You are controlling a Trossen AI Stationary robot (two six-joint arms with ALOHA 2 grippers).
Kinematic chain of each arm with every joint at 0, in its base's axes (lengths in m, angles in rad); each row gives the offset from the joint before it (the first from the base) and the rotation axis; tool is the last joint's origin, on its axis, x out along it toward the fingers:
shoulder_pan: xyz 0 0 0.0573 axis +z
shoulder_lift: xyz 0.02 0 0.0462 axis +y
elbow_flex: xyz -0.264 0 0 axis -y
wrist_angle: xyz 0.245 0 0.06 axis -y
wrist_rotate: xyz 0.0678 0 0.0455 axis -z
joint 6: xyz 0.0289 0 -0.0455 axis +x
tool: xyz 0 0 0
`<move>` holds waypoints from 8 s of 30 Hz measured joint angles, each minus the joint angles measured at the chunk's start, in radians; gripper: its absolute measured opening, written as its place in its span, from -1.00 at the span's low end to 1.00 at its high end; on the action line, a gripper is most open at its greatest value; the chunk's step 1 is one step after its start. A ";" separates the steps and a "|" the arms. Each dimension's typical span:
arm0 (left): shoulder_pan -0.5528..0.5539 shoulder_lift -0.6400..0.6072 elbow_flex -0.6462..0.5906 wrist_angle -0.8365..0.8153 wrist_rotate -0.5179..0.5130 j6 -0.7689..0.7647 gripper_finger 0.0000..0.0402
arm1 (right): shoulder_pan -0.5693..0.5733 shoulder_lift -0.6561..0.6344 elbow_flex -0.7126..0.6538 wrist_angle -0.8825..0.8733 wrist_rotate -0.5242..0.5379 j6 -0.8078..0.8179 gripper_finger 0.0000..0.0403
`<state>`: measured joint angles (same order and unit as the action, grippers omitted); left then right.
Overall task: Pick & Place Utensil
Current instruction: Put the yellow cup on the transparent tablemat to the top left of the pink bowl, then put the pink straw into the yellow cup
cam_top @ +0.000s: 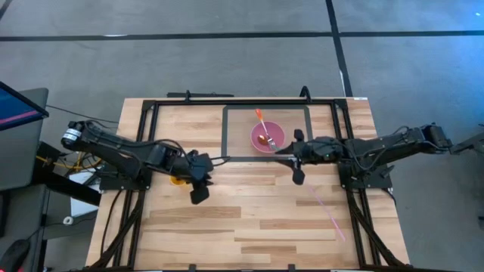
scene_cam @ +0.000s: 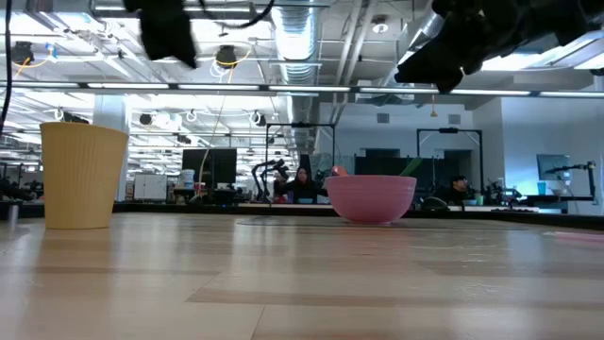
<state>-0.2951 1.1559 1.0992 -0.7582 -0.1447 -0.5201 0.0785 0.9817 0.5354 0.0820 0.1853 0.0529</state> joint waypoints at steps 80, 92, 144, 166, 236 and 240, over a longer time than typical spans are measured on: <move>-0.074 0.010 -0.214 -0.176 -0.068 -0.380 -0.93 | -0.017 0.086 0.000 0.025 -0.001 -0.002 -0.39; 0.024 0.013 -0.204 0.141 -0.068 -0.044 -0.94 | -0.017 0.086 0.000 0.023 -0.001 -0.002 -0.39; 0.667 0.557 0.208 0.325 -0.069 0.705 -0.93 | -0.062 0.086 0.000 -0.009 -0.002 -0.010 -0.39; 0.654 0.546 0.207 0.409 -0.102 0.729 -0.57 | -0.062 0.086 0.000 -0.018 -0.002 -0.010 -0.39; 0.133 0.143 -0.193 0.613 -0.048 0.537 -0.57 | 0.538 0.304 -0.006 -0.810 0.066 1.231 -0.39; 0.133 0.143 -0.193 0.614 -0.048 0.537 -0.57 | 0.537 0.362 -0.002 -0.774 0.055 1.231 -0.39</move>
<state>-0.1621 1.2991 0.9066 -0.1438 -0.1925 0.0170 0.6151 1.3434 0.5331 -0.6918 0.2405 1.2835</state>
